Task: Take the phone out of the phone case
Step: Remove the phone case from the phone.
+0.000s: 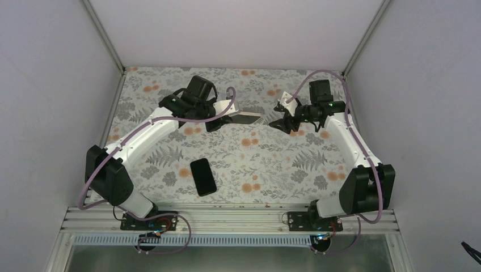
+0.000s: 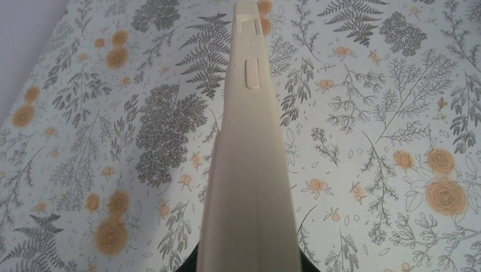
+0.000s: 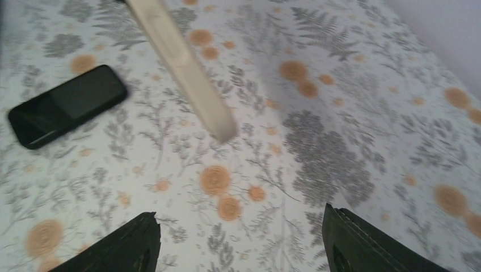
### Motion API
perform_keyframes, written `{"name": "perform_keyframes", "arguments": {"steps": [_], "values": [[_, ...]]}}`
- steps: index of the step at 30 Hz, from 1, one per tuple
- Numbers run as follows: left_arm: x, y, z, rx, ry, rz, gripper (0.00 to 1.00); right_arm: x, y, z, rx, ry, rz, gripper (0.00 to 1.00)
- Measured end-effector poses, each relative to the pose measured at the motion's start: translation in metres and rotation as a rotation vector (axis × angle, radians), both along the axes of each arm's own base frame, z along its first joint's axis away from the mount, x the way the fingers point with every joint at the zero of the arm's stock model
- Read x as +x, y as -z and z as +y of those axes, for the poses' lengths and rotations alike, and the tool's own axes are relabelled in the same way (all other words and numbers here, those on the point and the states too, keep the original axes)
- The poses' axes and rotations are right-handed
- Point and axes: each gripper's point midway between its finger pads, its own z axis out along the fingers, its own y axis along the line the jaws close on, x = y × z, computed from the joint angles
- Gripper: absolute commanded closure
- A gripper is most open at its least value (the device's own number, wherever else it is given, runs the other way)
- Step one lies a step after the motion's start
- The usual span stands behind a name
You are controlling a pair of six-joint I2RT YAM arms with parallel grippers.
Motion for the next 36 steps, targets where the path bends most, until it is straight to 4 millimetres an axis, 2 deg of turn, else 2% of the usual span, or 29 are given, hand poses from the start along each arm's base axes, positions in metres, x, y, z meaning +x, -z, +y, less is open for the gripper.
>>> {"name": "perform_keyframes", "arguments": {"steps": [3,7,18,27,36], "values": [[0.002,0.002,0.0,0.001,-0.004,-0.011,0.98,-0.012,0.001,0.004,0.018,-0.056,0.021,0.33],[0.004,0.0,-0.002,-0.007,-0.003,-0.025,0.98,-0.014,0.0,0.006,0.029,-0.072,0.016,0.42],[0.001,0.001,-0.006,-0.005,0.009,-0.022,0.98,0.009,0.011,0.011,0.048,-0.064,0.034,0.46],[0.003,0.014,-0.014,0.014,0.018,0.005,0.98,0.026,0.001,0.016,0.059,-0.064,0.01,0.48],[0.006,0.014,-0.016,0.015,0.015,0.002,0.98,0.021,0.006,0.016,0.049,-0.085,0.03,0.49]]}}
